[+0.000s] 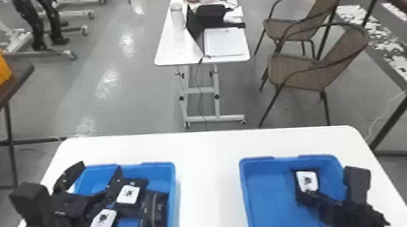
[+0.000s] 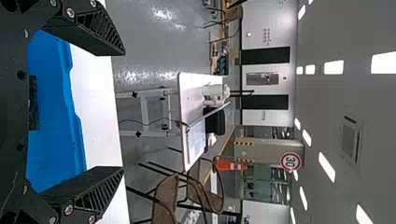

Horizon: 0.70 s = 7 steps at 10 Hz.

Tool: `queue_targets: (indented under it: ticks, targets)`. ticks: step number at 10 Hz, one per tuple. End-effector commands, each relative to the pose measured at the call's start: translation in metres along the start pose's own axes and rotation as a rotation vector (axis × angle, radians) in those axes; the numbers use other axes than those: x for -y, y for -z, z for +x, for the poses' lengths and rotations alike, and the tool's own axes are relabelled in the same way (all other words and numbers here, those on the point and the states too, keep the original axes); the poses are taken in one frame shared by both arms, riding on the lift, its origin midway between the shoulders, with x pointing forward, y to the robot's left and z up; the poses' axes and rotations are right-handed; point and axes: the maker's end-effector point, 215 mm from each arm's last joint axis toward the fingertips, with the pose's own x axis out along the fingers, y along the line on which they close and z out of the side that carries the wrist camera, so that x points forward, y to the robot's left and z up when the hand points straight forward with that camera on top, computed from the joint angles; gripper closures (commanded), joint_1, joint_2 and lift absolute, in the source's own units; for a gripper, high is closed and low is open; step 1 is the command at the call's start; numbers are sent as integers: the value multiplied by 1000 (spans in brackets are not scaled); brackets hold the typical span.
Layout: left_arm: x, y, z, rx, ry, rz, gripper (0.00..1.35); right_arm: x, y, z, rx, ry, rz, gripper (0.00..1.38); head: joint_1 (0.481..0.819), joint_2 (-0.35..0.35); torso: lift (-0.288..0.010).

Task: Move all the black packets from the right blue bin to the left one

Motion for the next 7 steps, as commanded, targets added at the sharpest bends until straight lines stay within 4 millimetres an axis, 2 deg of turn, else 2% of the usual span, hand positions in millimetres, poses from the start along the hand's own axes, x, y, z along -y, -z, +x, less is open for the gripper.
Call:
queue_targets:
  ticks: [1, 3, 4, 5, 7]
  targets:
    - [0, -1, 0, 5, -1, -11, 156, 1, 5, -4, 6, 8, 10, 1288, 695, 27, 0]
    - [1, -8, 2, 26, 2, -33, 156, -1, 1, -14, 38, -1, 28, 1288, 695, 25, 0]
    - [2, -15, 5, 45, 5, -61, 156, -17, -14, -28, 79, -47, 39, 1288, 695, 25, 0]
    - [3, -27, 7, 76, 6, -113, 156, -48, -43, -50, 128, -138, 15, 1288, 695, 31, 0]
    - [-4, -56, 10, 97, 0, -118, 150, -138, -127, -89, 231, -412, -137, 1288, 695, 73, 0]
